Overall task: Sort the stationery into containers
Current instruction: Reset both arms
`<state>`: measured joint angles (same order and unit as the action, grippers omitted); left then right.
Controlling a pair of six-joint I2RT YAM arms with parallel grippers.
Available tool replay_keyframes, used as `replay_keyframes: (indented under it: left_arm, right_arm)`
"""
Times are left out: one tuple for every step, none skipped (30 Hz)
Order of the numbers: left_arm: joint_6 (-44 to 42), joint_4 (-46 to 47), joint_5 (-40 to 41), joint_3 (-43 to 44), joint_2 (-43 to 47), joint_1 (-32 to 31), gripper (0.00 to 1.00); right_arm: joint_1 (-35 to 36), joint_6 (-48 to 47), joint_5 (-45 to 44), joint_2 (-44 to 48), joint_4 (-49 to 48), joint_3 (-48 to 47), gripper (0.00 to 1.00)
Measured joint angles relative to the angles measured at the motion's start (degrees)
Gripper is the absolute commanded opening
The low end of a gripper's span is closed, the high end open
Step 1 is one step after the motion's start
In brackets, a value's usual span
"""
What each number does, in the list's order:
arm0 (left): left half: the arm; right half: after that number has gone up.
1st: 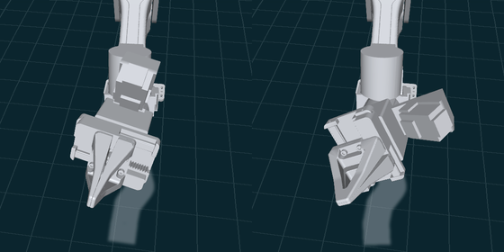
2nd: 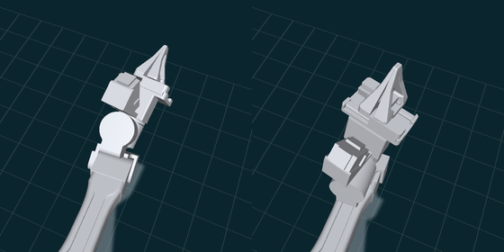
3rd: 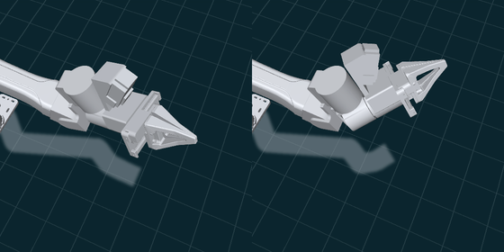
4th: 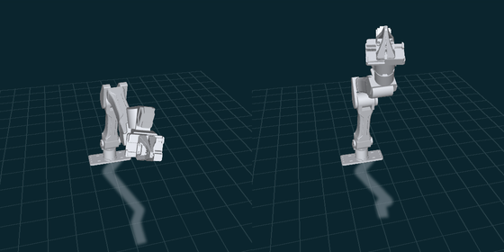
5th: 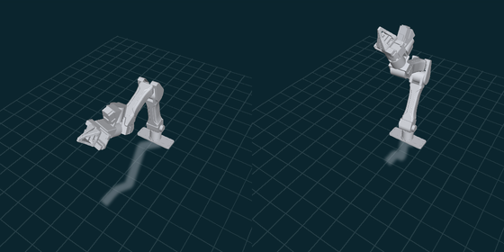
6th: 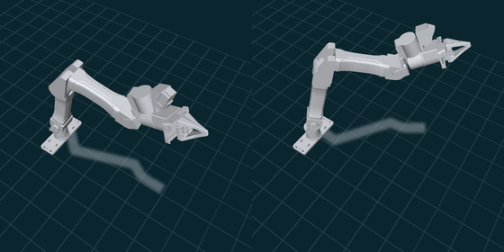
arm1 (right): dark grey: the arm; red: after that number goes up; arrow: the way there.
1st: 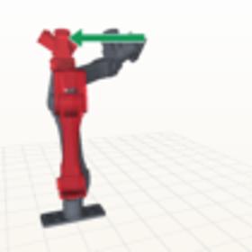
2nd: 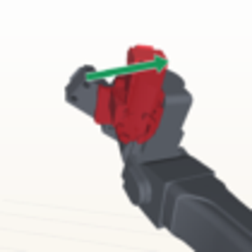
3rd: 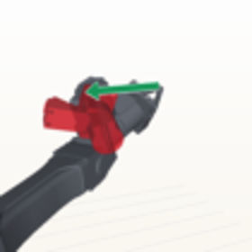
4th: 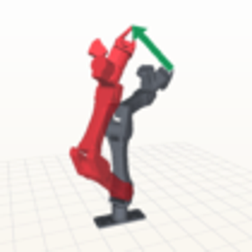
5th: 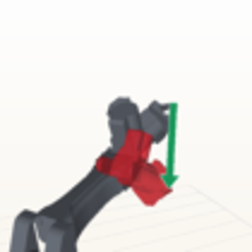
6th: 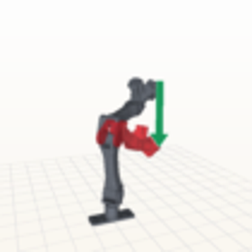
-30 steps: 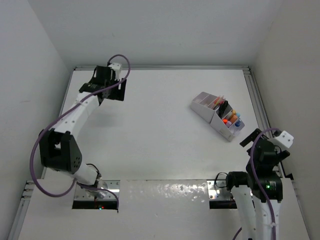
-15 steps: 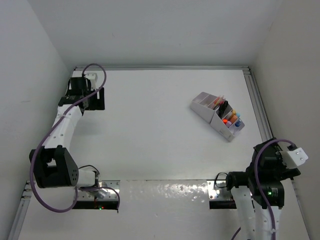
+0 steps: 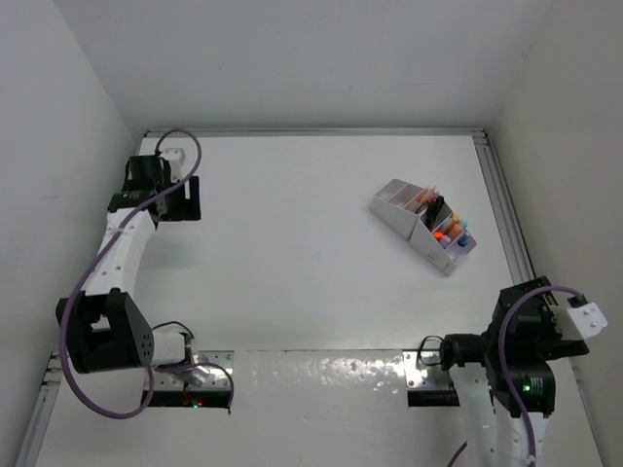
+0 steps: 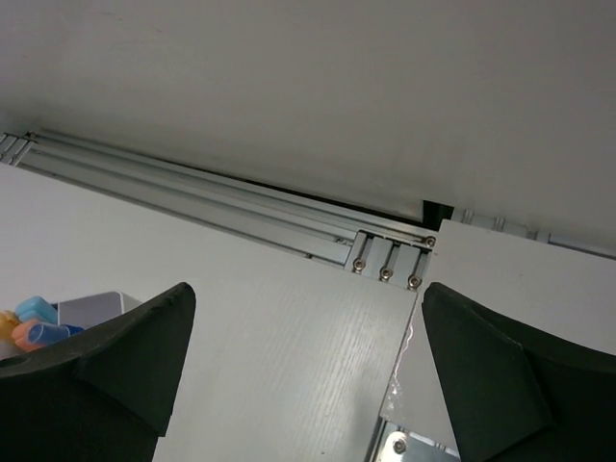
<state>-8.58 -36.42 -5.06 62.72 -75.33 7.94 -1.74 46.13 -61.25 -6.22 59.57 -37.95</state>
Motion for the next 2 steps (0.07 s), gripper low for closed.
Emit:
replay_keyframes:
  left_arm:
    - [0.0, 0.0, -0.2, -0.1, 0.0, 0.1, 0.73]
    - [0.0, -0.1, -0.2, -0.2, 0.0, 0.1, 0.73]
  right_arm:
    - [0.0, -0.1, 0.0, 0.2, 0.0, 0.0, 0.99]
    - [0.0, -0.1, 0.0, 0.3, 0.0, 0.0, 0.99]
